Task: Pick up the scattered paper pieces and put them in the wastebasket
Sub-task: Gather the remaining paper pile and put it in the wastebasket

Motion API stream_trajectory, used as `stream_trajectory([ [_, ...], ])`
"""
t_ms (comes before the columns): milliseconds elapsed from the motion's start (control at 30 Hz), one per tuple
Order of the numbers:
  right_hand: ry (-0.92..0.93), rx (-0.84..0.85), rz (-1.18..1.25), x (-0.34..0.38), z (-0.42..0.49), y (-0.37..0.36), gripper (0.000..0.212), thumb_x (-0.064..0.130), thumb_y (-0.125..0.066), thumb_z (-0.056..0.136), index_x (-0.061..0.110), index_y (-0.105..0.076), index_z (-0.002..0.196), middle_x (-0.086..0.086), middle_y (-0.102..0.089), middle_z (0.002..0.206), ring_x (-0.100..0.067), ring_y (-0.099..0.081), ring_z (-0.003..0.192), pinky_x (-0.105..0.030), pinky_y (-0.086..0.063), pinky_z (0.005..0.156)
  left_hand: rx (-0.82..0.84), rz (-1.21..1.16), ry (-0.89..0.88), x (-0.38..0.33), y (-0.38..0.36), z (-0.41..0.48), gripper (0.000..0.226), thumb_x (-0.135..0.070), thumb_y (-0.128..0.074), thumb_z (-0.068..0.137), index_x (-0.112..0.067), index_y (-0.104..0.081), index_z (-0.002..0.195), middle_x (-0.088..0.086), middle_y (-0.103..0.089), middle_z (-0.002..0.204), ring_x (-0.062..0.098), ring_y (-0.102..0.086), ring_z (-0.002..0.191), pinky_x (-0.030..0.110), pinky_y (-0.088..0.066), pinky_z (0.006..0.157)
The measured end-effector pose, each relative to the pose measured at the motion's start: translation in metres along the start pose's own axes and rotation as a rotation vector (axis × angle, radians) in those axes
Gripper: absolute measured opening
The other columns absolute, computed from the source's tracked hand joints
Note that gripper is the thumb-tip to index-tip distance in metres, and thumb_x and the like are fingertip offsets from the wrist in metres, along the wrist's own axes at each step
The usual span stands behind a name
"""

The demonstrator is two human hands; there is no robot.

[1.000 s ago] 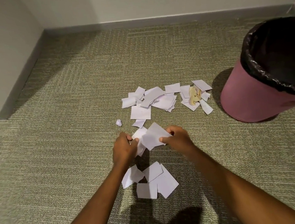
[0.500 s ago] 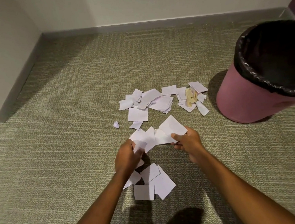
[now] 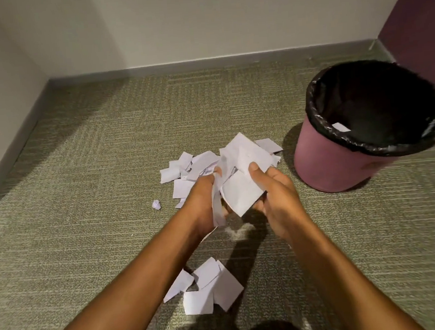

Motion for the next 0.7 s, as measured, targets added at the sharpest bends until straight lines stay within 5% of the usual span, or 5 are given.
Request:
stream_trajectory([
  [167,0.173,-0.101,0.125,0.078,-0.008,0.014,0.03,0.017,-0.066,0.105,0.017,-0.071,0.135,-0.012,-0.079,0.125,-0.032,-0.075,0.115,-0.036,-0.065,0.071,0.159,0.023,-0.081,-0.049,-0.1,-0.022,0.037,-0.043,-0.044,0.111,-0.019,-0.072,0.11,0.007,-0.078,0.093,0.026,-0.075,0.08,0.037,-0.061,0.064],
  [300,0.295,-0.203,0.282,0.136,-0.001,0.053,0.038,0.003,-0.059,0.104,0.01,-0.065,0.141,-0.017,-0.075,0.132,-0.037,-0.072,0.124,-0.049,-0.063,0.098,0.106,0.128,-0.181,-0.081,-0.167,-0.028,0.041,-0.035,-0.044,0.112,-0.009,-0.069,0.132,0.016,-0.079,0.107,0.032,-0.077,0.089,0.038,-0.063,0.069],
  [467,0.297,-0.353,0.437,0.178,0.007,0.107,0.053,-0.015,-0.047,0.096,0.006,-0.057,0.144,-0.02,-0.069,0.138,-0.043,-0.072,0.12,-0.058,-0.064,0.092,0.065,0.156,-0.265,-0.089,-0.226,-0.016,0.022,-0.018,-0.049,0.105,-0.007,-0.069,0.103,0.005,-0.072,0.073,0.018,-0.077,0.068,0.029,-0.065,0.065],
  [600,0.269,-0.366,0.493,0.182,0.011,0.129,0.021,-0.001,-0.051,0.101,0.013,-0.061,0.114,-0.017,-0.061,0.13,-0.046,-0.068,0.125,-0.07,-0.059,0.092,0.031,0.209,-0.16,-0.085,-0.263,-0.016,0.023,-0.021,-0.053,0.103,-0.013,-0.073,0.113,0.008,-0.069,0.087,0.027,-0.06,0.064,0.029,-0.058,0.048],
  [700,0.232,-0.376,0.571,0.176,0.012,0.135,0.033,0.01,-0.058,0.101,0.008,-0.062,0.134,-0.02,-0.067,0.14,-0.046,-0.073,0.117,-0.071,-0.057,0.095,0.095,0.153,-0.07,-0.082,-0.277,-0.023,0.025,-0.019,-0.042,0.106,-0.012,-0.066,0.108,0.012,-0.065,0.086,0.029,-0.061,0.071,0.035,-0.056,0.055],
])
Point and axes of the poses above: each hand's wrist, its own z-axis towards the middle knuckle, its own y-axis out of the back of the hand, x = y × z, the point moved 5 cm from there along z, towards the middle knuckle
